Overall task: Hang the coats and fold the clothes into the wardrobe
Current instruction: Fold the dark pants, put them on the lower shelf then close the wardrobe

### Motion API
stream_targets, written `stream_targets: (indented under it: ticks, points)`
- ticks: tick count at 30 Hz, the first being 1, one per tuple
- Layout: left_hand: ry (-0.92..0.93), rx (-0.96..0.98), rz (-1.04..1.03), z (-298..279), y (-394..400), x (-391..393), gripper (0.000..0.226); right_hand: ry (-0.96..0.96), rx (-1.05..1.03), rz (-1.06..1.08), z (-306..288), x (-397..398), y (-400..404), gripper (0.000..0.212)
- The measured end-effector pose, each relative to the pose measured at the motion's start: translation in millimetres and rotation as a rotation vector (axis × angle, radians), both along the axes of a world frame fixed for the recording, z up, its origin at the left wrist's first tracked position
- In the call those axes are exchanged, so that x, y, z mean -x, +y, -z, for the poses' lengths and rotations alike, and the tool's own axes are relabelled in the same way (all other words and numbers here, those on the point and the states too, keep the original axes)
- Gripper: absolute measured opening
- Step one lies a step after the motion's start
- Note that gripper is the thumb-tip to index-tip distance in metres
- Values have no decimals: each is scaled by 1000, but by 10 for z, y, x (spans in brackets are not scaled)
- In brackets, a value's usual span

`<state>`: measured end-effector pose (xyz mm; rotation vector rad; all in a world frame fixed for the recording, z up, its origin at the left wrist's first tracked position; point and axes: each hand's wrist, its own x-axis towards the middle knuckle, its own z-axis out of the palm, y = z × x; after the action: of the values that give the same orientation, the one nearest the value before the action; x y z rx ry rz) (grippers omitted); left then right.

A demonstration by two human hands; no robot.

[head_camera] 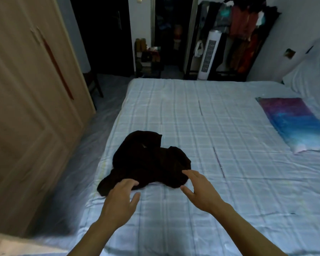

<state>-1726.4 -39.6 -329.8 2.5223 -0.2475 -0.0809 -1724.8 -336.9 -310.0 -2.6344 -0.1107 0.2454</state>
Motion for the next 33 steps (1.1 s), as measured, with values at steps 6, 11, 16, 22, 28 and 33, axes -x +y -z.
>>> stream_targets:
  ticks: [6, 11, 16, 22, 28, 33]
  points:
    - [27, -17, -32, 211, -57, -567, 29, 42, -56, 60, 327, -351, -208, 61]
    - [60, 0, 45, 327, -199, -1152, 32, 67, -33, 95, 434, -610, -177, 60]
    - [83, 18, 82, 485, -276, -1694, 33, 88, -33, 158, 421, -1082, -72, 58]
    - [173, 12, 97, 838, -361, -2010, 35, 133, -73, 181, 755, -1479, -10, 57]
    - [297, -86, 115, 1016, -517, -2023, 45, 222, -73, 159, 1022, -1769, -195, 58]
    - [373, -144, 155, 1239, -804, -2266, 43, 239, -77, 175, 1268, -2198, -385, 57]
